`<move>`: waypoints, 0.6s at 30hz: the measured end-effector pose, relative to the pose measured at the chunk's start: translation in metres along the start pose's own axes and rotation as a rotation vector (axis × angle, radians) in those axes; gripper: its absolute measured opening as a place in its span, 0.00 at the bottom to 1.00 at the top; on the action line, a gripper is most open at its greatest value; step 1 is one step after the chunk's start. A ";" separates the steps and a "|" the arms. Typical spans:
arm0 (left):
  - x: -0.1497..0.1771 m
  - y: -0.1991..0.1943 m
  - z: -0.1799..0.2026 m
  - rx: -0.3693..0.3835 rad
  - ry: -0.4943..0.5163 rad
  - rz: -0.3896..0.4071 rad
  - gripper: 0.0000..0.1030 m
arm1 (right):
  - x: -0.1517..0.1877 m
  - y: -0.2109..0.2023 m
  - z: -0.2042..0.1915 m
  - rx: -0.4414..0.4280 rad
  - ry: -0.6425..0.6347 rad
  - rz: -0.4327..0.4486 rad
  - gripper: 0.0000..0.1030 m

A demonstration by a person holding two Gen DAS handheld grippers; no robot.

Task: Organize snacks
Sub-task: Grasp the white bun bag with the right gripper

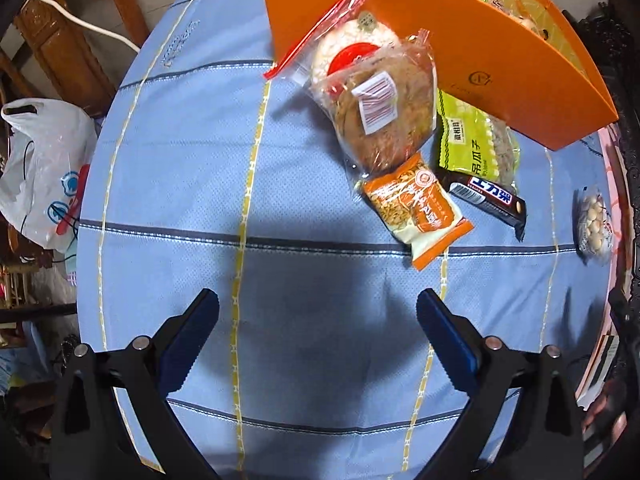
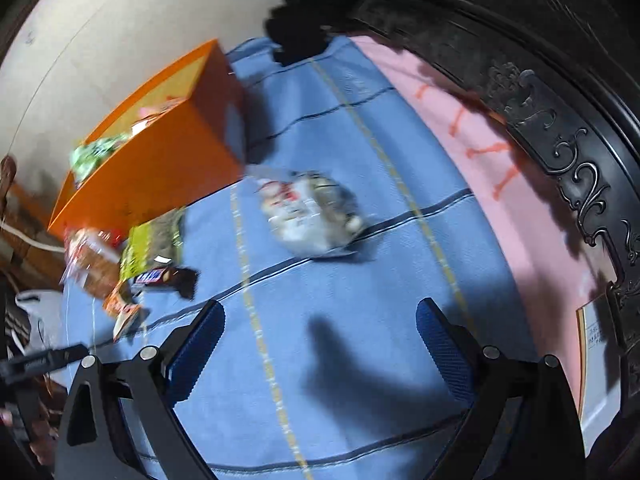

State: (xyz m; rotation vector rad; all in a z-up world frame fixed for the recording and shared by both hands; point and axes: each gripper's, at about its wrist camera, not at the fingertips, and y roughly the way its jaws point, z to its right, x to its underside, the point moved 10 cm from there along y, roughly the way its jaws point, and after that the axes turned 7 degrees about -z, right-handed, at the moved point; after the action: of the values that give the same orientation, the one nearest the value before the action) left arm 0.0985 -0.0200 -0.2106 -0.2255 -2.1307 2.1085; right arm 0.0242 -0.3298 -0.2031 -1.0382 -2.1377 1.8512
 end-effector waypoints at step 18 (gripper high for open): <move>-0.010 0.009 -0.013 -0.006 -0.017 -0.017 0.94 | -0.057 0.078 -0.042 0.084 -0.305 -0.128 0.42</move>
State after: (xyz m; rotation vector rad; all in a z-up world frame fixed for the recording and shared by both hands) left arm 0.1107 -0.0096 -0.2195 -0.1898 -2.1413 2.1021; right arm 0.1204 -0.3261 -0.2454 -0.6175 -2.1986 2.1296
